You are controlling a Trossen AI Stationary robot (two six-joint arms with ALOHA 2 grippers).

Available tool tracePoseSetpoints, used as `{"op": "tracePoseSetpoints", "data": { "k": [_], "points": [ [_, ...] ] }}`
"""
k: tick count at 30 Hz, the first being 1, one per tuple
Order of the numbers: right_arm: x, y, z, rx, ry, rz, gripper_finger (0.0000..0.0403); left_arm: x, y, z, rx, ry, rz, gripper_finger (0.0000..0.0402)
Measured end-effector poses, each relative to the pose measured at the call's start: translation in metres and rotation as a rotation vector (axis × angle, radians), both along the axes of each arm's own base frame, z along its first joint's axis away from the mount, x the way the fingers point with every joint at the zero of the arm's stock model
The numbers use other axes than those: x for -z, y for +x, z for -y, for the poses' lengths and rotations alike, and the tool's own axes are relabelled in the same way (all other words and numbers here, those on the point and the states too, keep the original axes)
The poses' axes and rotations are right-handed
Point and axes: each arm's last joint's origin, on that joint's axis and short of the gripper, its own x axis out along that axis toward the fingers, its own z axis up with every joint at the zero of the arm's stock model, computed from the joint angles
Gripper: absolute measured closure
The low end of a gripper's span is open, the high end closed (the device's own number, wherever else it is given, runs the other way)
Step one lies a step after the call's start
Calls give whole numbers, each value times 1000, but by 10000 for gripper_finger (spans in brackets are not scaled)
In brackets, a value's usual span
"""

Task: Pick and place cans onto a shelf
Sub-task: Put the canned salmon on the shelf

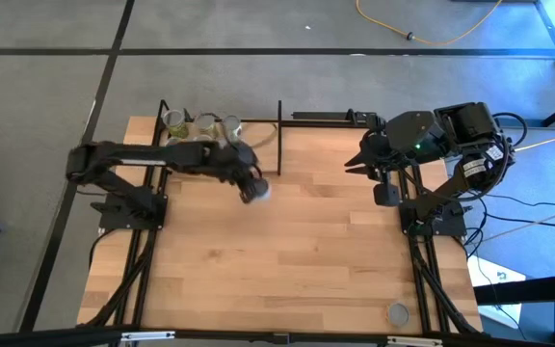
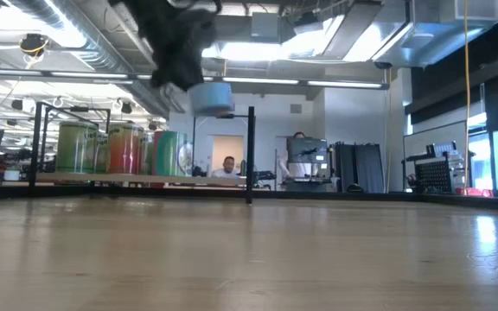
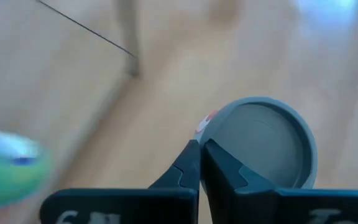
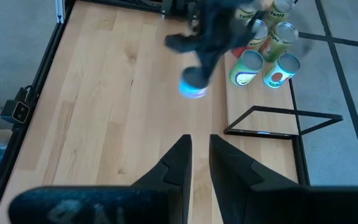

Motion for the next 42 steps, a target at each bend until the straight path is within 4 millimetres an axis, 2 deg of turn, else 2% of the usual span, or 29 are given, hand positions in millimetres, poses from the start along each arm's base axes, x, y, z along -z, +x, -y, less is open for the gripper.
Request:
{"op": "tracePoseSetpoints", "data": {
  "k": [5, 10, 19, 24, 29, 35, 42],
  "points": [
    [0, 0, 0, -2, -1, 0, 344, -33, -26, -22, -201, 117, 125, 401],
    [0, 0, 0, -3, -3, 0, 344, -50, -38, -51, -350, 203, 180, 401],
    [0, 0, 0, -2, -3, 0, 344, -72, -19, -113, -395, 317, 144, 401],
    [0, 0, 0, -3, -4, 0, 344, -52, -1, -147, -370, 247, 33, 401],
    [0, 0, 0, -3, -4, 0, 344, -16, 9, -170, -359, 141, -79, 401],
    [0, 0, 0, -3, -3, 0, 344, 7, 13, -184, -368, 117, -141, 401],
    [0, 0, 0, -3, -3, 0, 344, 22, 15, -191, -351, 122, -195, 401]
  ]
}}
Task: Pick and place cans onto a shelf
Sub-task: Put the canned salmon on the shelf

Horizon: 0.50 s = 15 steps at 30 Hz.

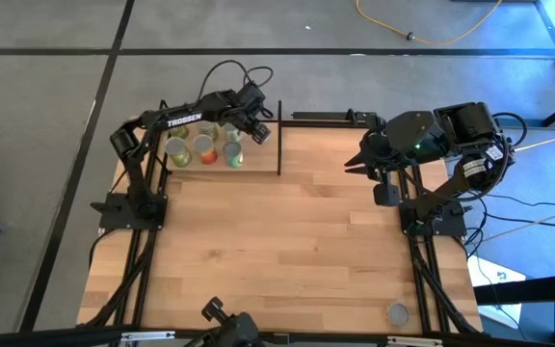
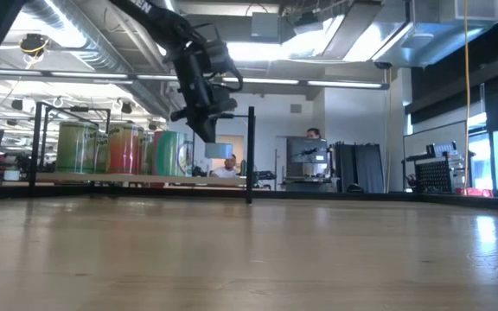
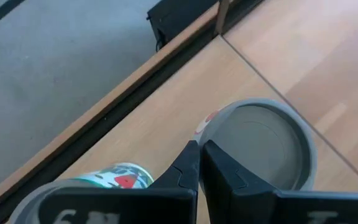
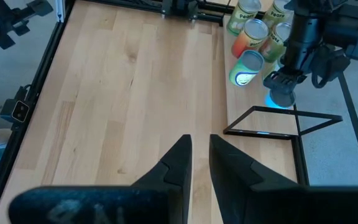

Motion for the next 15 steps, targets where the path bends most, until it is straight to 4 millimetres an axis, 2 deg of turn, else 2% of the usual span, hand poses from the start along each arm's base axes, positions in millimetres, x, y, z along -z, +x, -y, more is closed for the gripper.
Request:
{"op": "tracePoseSetpoints", "data": {
  "k": [9, 15],
  "points": [
    [0, 0, 0, 0, 0, 1, 344, 5, 3, -4, 41, 70, -56, 401],
    [0, 0, 0, 0, 0, 0, 344, 20, 7, -8, 114, 73, -122, 401]
  ]
}}
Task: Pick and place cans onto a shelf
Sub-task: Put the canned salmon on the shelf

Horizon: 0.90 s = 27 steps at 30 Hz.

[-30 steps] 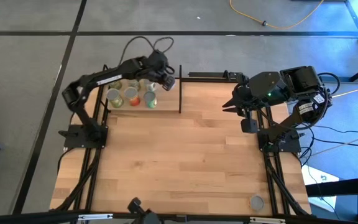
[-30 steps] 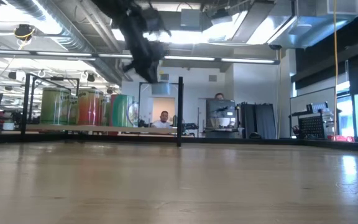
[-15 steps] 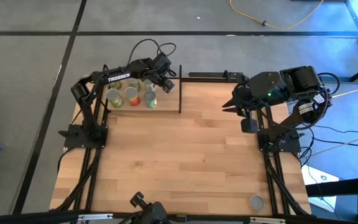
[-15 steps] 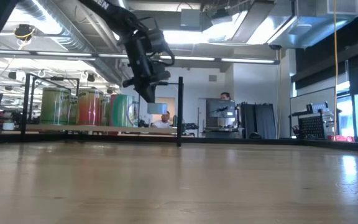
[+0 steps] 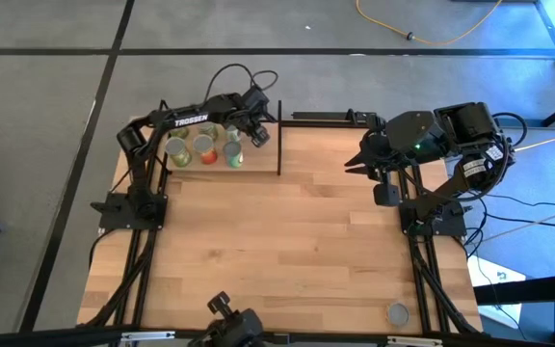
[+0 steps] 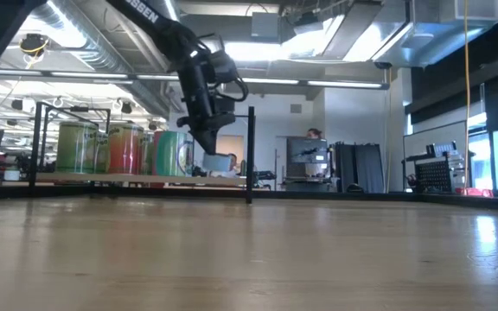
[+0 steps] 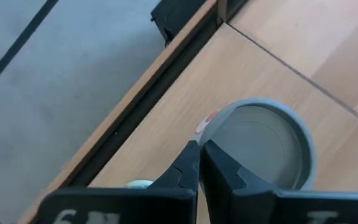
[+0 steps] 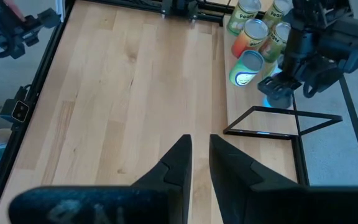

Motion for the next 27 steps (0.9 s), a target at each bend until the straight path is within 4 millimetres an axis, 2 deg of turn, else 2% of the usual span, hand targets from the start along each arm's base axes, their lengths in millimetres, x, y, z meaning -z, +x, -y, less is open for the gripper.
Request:
{"op": "tracePoseSetpoints", "data": {
  "k": [5, 19, 27],
  "points": [
    [0, 0, 0, 3, 3, 0, 344, 9, 2, -2, 82, 7, -53, 401],
    [0, 0, 0, 3, 3, 0, 344, 4, 4, -10, 205, 108, -60, 401],
    [0, 0, 0, 3, 3, 0, 344, 4, 1, -14, 220, 118, -75, 401]
  ]
}}
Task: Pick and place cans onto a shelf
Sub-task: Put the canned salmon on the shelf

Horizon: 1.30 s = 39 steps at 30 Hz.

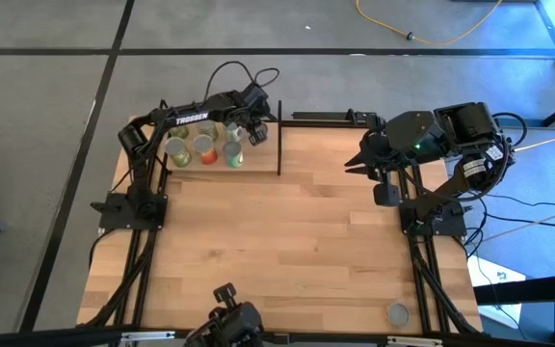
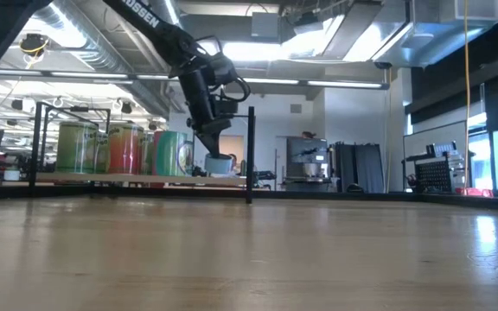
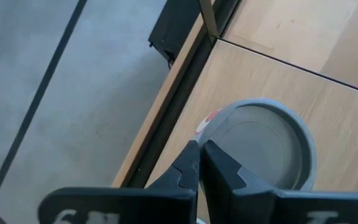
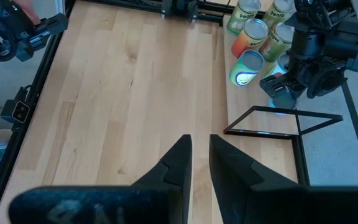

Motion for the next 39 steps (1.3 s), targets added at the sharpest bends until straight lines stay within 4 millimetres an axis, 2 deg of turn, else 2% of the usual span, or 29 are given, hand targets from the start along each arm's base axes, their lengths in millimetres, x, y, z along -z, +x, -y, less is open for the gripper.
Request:
{"op": "tracePoseSetpoints", "data": {
  "k": [8, 13, 18, 35, 39],
  "points": [
    [0, 0, 0, 0, 0, 0, 344, 0, 1, -2, -4, 11, 13, 401],
    [0, 0, 0, 3, 3, 0, 344, 17, 5, -5, 18, -22, -18, 401],
    [0, 0, 0, 3, 3, 0, 344, 22, 6, -6, 21, -25, -30, 401],
    [0, 0, 0, 3, 3, 0, 344, 21, 7, -7, 7, 7, -35, 367],
    [0, 0, 0, 3, 3, 0, 344, 11, 10, -9, 10, 14, -20, 364]
  ]
}}
